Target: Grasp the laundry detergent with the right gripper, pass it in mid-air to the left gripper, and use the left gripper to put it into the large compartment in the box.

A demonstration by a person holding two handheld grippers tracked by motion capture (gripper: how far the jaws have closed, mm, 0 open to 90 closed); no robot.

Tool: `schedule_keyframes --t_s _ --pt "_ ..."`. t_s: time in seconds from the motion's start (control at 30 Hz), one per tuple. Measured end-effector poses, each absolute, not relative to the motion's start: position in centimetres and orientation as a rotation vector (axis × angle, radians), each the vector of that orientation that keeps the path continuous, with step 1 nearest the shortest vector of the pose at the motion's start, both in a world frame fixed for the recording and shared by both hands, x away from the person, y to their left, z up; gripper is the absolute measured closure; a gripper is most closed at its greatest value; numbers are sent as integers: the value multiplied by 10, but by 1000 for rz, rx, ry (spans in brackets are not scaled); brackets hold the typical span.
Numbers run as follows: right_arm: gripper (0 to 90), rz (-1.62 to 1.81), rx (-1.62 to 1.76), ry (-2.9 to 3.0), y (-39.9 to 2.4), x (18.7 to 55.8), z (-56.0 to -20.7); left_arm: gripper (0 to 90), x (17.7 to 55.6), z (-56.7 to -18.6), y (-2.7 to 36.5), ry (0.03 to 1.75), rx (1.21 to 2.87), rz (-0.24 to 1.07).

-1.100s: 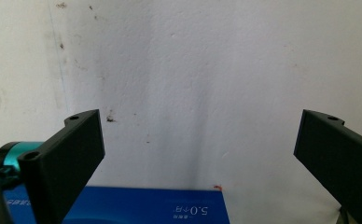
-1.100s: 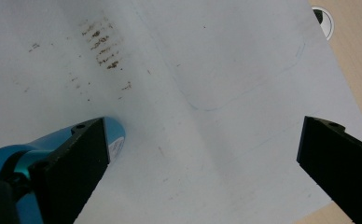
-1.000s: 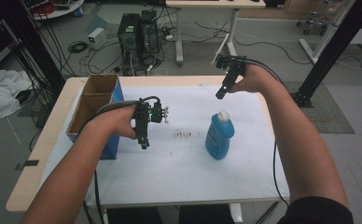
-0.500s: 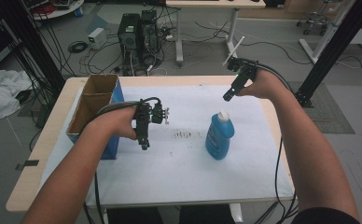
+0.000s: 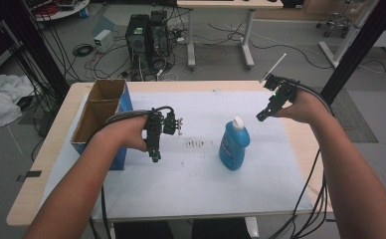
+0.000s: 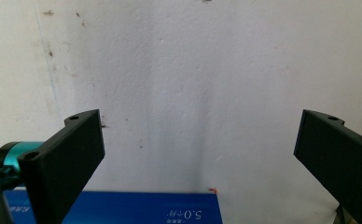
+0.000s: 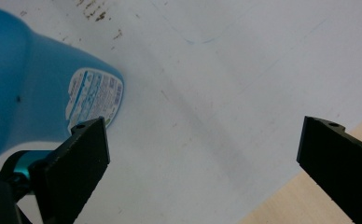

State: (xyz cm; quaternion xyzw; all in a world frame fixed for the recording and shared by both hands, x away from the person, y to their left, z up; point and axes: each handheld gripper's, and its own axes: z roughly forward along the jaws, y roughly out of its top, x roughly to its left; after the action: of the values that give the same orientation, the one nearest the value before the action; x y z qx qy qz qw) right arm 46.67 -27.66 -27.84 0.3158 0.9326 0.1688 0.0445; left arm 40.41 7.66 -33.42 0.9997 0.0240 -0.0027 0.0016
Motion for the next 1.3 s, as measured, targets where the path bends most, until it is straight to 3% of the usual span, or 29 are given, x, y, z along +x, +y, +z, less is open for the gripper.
schedule_keyframes --t_s 0.53,1.3 --pt "14 725 1010 2812 -310 425 -313 16 402 -334 80 78 3120 -6" --pt "14 829 1030 2790 -304 368 -364 16 402 -332 85 76 3095 8"
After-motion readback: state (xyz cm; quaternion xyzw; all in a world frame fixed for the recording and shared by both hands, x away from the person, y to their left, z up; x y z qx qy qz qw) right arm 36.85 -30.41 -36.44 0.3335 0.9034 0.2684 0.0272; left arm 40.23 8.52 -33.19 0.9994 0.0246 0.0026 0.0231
